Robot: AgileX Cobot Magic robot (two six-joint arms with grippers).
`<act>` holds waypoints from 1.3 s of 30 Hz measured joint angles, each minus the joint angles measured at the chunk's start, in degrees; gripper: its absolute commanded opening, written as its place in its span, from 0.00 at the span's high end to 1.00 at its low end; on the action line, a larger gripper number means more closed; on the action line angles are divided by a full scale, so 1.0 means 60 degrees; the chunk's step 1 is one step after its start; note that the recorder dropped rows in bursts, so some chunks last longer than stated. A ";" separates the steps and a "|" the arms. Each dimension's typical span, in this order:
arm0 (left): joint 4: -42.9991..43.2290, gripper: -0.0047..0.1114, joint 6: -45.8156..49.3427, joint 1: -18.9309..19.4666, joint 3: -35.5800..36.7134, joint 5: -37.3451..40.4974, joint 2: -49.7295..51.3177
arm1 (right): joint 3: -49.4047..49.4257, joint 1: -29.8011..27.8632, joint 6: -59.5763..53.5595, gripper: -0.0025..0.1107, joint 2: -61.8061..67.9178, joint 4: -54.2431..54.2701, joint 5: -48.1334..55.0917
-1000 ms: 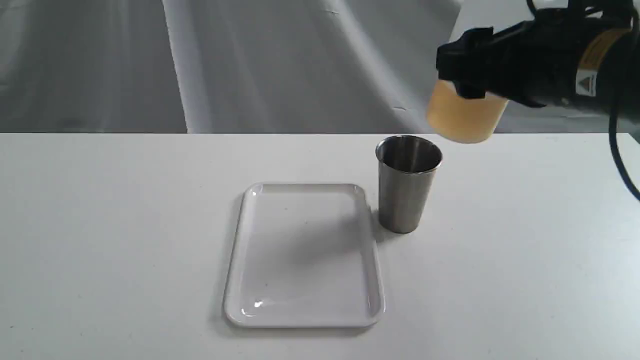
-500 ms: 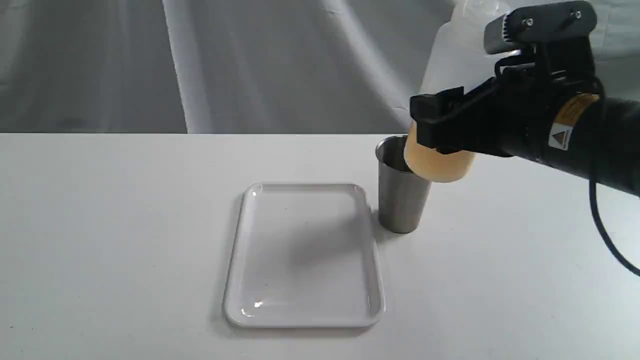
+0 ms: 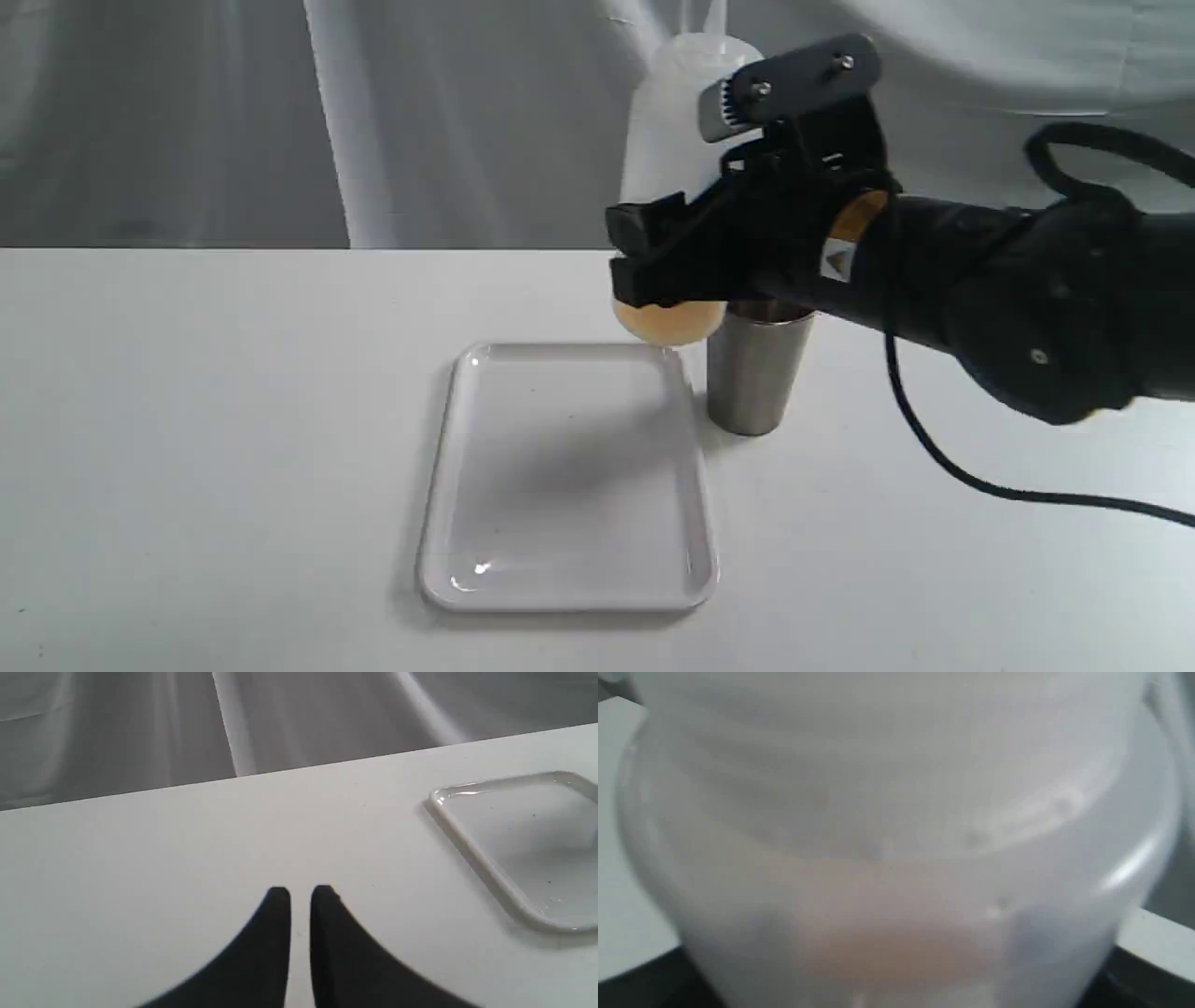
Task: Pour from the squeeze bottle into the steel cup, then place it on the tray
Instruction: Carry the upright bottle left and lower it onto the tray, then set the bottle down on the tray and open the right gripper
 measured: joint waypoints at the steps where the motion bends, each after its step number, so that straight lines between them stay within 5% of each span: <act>1: 0.0000 0.89 0.0000 0.0000 0.0000 0.0000 0.0000 | -0.0226 0.0071 -0.0032 0.62 0.0169 0.0000 0.0000; 14: 0.0000 0.89 0.0000 0.0000 0.0000 0.0000 0.0000 | -0.2627 0.0911 -0.0245 0.62 0.2679 0.0014 0.0225; 39: 0.0000 0.89 0.0000 0.0000 0.0000 0.0000 0.0000 | -0.2645 0.1165 -0.0267 0.62 0.4236 0.0599 0.0718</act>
